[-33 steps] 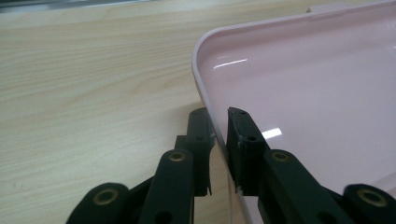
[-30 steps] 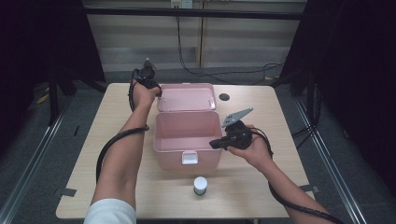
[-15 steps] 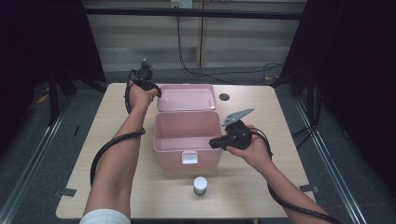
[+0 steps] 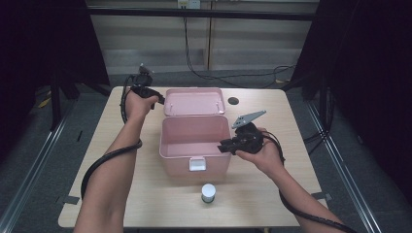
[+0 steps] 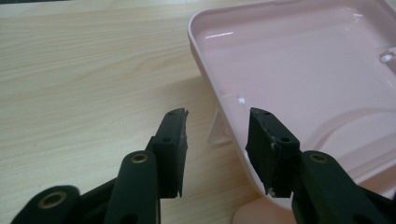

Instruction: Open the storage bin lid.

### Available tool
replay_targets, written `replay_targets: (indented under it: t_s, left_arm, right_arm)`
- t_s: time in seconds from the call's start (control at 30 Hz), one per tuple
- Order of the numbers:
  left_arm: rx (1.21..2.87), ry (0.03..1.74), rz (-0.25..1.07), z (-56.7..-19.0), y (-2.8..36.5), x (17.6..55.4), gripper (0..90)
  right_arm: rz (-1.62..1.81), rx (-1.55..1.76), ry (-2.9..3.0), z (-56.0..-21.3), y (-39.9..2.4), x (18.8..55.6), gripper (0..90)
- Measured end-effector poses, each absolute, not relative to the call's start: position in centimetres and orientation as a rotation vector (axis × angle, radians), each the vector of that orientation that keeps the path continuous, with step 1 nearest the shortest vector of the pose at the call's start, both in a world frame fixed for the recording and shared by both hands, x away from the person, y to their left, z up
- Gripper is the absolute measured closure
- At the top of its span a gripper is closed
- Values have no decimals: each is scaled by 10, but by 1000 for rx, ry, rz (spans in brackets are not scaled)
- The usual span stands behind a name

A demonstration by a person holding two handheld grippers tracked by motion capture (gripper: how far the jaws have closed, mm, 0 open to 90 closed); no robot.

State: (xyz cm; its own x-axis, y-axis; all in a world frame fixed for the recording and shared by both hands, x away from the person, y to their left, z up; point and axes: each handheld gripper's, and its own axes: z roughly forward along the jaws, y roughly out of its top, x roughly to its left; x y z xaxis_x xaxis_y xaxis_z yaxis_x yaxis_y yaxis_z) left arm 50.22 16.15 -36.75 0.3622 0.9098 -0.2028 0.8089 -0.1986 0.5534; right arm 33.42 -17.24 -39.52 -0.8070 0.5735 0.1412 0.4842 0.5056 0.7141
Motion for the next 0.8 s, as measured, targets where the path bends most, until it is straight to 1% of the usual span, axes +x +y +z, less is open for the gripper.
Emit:
replay_targets:
  t_s: [0.03, 0.1, 0.33, 0.5, 0.63, 0.8]
  left_arm:
    - [2039, 1487, 219, -367, 163, 500, 546]
    - [2035, 1486, 224, -367, 166, 496, 538]
    - [2041, 1460, 243, -363, 174, 483, 458]
    - [2042, 1443, 240, -364, 179, 474, 378]
    - [2035, 1422, 247, -364, 184, 466, 351]
    - [2036, 1414, 235, -366, 191, 455, 328]
  right_arm:
    - [1192, 932, 2620, -392, -173, 334, 698]
    - [1186, 935, 2622, -391, -173, 333, 690]
    - [1166, 924, 2606, -379, -172, 330, 632]
    - [1143, 932, 2595, -371, -176, 328, 590]
    - [1149, 946, 2591, -370, -179, 327, 569]
    - [1127, 969, 2586, -366, -185, 324, 509]
